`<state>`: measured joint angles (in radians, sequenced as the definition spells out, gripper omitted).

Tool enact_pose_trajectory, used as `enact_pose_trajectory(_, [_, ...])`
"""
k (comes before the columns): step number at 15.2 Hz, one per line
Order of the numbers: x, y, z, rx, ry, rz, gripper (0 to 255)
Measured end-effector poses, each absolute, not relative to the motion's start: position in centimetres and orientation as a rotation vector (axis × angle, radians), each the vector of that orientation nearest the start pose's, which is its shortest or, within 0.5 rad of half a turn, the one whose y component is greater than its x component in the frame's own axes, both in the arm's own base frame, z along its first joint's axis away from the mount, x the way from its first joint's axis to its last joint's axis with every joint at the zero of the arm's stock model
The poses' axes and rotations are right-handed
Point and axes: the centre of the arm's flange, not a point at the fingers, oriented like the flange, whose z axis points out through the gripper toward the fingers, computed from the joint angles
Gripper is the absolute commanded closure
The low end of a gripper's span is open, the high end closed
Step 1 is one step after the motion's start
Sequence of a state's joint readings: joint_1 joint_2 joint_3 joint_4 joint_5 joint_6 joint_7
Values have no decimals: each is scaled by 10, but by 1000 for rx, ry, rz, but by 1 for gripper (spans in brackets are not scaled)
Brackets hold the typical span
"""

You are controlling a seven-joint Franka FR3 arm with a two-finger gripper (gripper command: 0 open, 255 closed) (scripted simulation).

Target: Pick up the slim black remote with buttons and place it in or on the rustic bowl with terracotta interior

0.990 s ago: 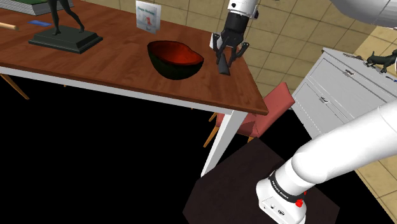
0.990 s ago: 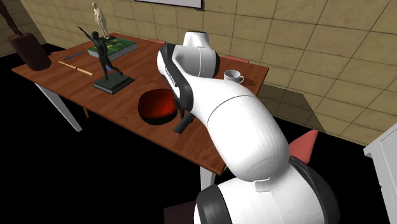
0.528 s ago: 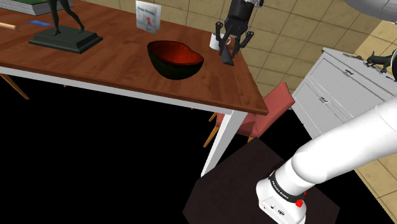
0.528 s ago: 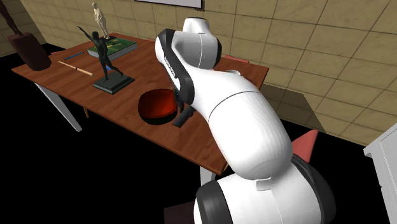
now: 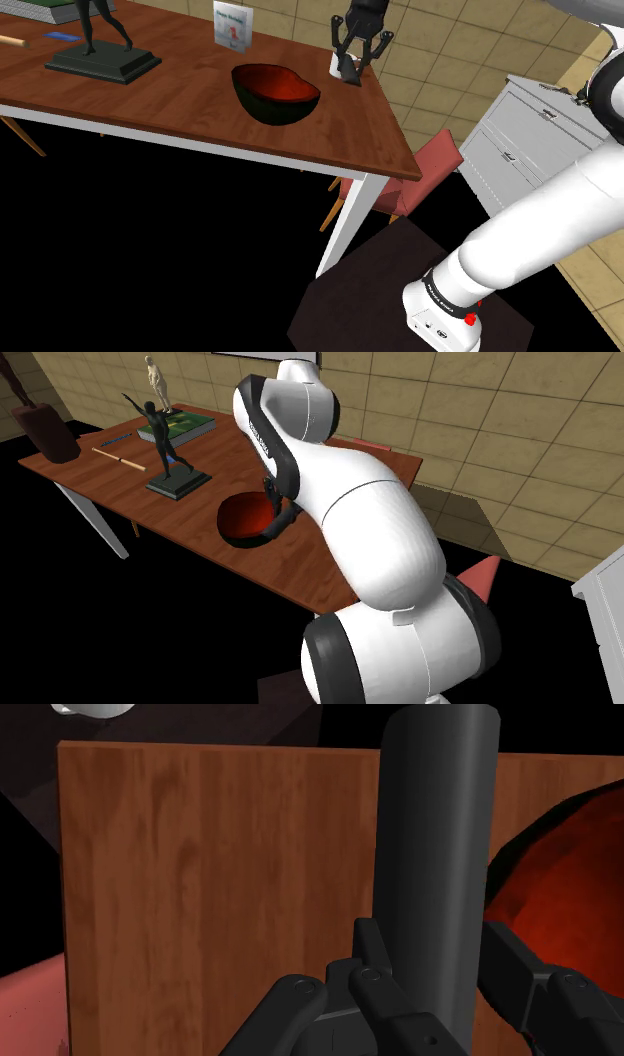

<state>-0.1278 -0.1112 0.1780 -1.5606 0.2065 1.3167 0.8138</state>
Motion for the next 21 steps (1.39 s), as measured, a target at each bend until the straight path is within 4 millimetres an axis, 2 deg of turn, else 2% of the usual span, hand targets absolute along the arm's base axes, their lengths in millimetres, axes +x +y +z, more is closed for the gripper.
enact_pose_trajectory(5, [538,96,662,-2820,1073,302,255])
enact_pose_trajectory(12, [604,164,657,-2821,1070,302,255])
enact_pose_trajectory(16, [613,169,640,-2818,1074,303,255])
enact_pose_trajectory(21, [613,169,613,-2818,1074,302,255])
